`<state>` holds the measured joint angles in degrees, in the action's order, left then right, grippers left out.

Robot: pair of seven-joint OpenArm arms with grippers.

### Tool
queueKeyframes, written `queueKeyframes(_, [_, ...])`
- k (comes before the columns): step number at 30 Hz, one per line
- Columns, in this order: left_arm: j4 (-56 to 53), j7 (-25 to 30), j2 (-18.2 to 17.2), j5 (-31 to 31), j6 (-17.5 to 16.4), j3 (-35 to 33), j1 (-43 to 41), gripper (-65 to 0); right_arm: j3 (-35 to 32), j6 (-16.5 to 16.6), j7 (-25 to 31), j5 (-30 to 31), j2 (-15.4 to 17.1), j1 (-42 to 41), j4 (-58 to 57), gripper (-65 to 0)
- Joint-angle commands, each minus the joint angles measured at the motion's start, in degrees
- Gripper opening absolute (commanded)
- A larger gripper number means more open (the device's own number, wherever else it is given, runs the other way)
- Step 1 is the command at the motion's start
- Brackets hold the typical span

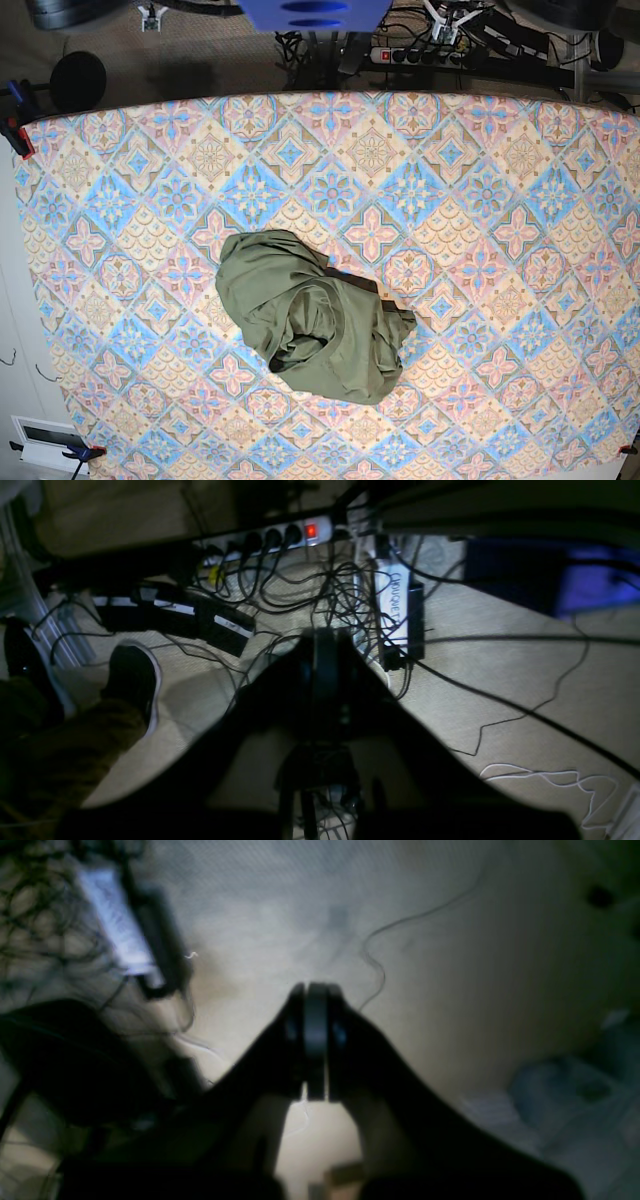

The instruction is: Layout the t-shirt on the table in an organized manner, then fold the t-shirt properly

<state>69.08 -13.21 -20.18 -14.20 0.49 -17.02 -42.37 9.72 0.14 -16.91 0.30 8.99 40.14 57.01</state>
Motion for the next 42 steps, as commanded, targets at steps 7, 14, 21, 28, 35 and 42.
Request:
queueKeyframes(7, [17.21,0.33,-0.69,0.53,-0.01,6.95,-11.12,-64.9,6.15,-0.54,0.69,0.19,1.16,9.49,16.7,-65.0])
queueKeyframes(14, [33.56,0.25,-3.51,0.53,-0.01,11.08,-18.33,-64.9,9.58,-0.54,0.16,6.69,1.16,15.73,32.17,-65.0])
queueKeyframes(21, [45.78,0.25,-6.23,0.17,-0.01,11.26,-21.15,-64.9,13.45,-0.36,-4.15,17.33,1.6,18.98,48.96,-65.0])
queueKeyframes(28, [49.47,0.25,-6.14,-0.09,-0.01,15.04,-19.12,-64.9,13.01,-0.36,-10.21,17.33,2.21,16.61,56.79,-65.0])
queueKeyframes(35, [49.47,0.16,-6.23,-0.09,-0.01,16.44,-14.29,-64.9,3.16,-0.27,-11.88,17.33,3.88,7.55,57.05,-65.0])
queueKeyframes(42, [49.47,-0.11,-6.23,-0.09,-0.01,16.36,-8.31,-64.9,-6.95,-0.27,-11.97,17.33,3.88,-2.12,57.05,-65.0])
